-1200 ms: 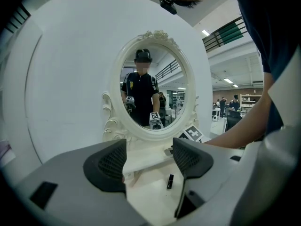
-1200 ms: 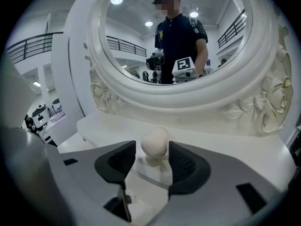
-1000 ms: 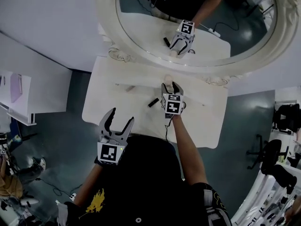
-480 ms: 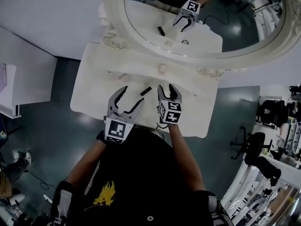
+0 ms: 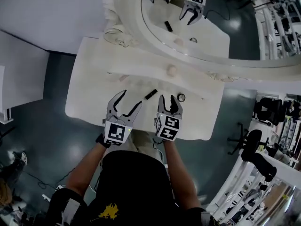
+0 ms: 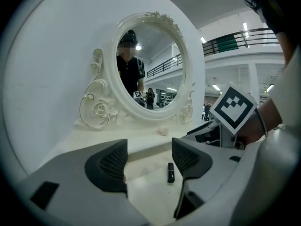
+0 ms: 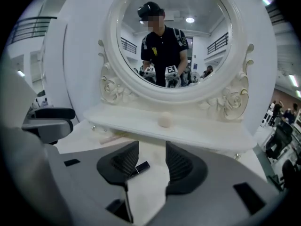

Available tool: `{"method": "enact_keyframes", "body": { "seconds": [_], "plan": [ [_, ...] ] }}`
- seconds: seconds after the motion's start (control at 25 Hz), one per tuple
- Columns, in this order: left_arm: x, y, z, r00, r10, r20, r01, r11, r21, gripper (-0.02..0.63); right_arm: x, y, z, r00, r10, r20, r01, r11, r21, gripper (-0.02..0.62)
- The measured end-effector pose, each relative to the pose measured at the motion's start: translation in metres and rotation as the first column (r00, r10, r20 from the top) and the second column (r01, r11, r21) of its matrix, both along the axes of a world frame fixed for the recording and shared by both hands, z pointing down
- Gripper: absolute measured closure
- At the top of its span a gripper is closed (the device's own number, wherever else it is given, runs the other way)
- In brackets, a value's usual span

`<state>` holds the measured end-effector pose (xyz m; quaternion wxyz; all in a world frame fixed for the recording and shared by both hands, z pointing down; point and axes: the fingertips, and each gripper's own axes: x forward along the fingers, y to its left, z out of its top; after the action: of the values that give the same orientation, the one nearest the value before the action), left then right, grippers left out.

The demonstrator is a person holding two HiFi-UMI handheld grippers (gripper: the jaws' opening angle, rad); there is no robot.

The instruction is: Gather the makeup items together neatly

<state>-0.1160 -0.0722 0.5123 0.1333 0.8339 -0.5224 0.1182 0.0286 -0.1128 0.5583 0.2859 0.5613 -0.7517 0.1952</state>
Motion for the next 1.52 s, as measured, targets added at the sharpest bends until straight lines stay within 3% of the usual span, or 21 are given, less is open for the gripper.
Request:
{"method": "enact_keyframes", "body": {
  "seconds": [0.24, 0.36, 0.52, 0.68, 0.76, 0.8, 0.84, 1.28, 1.52],
  "plan": [
    [-0.002, -0.021, 0.059, 0.999, -0.005, 0.037, 0.005, 1.0, 0.004, 0.31, -0.015, 0.004, 0.078, 0.997, 0.065, -0.03, -0.068, 0.99, -0.124, 0.373],
    [0.006, -0.016, 0.069, 0.998, 0.027, 0.057, -0.027, 1.0, 0.004, 0.31, -0.026, 0.018, 0.101, 0.996, 0.085, 0.011, -0.081, 0.981, -0.178, 0.364],
    [0.017, -0.028, 0.081, 0.993, 0.054, 0.108, -0.06, 0.997, 0.053, 0.31, -0.038, 0.011, 0.115, 0.999, 0.032, -0.012, -0.033, 0.992, -0.118, 0.337],
    [0.015, -0.042, 0.093, 0.995, 0.005, 0.101, -0.017, 0.993, 0.115, 0.313, -0.042, 0.012, 0.131, 0.997, -0.023, -0.07, 0.019, 0.998, -0.059, 0.336],
    [0.019, -0.045, 0.106, 0.994, 0.011, 0.105, -0.023, 0.993, 0.113, 0.313, -0.034, 0.013, 0.136, 0.992, -0.027, -0.122, 0.023, 0.999, -0.041, 0.367],
    [0.023, -0.046, 0.113, 0.994, 0.015, 0.108, -0.027, 0.994, 0.109, 0.314, -0.028, 0.014, 0.138, 0.99, -0.02, -0.137, 0.015, 0.999, -0.039, 0.46],
    [0.026, -0.047, 0.118, 0.994, 0.018, 0.111, -0.03, 0.994, 0.109, 0.315, -0.022, 0.015, 0.14, 0.989, -0.015, -0.144, 0.01, 0.999, -0.039, 0.475],
    [0.05, -0.052, 0.127, 0.988, 0.074, 0.133, -0.092, 0.986, 0.136, 0.33, 0.001, 0.008, 0.121, 0.999, 0.017, -0.039, -0.018, 0.999, -0.036, 0.491],
    [0.055, -0.053, 0.122, 0.993, 0.055, 0.109, -0.07, 0.988, 0.137, 0.336, 0.016, 0.003, 0.075, 0.998, 0.035, -0.052, -0.031, 0.996, 0.079, 0.492]
  ]
}}
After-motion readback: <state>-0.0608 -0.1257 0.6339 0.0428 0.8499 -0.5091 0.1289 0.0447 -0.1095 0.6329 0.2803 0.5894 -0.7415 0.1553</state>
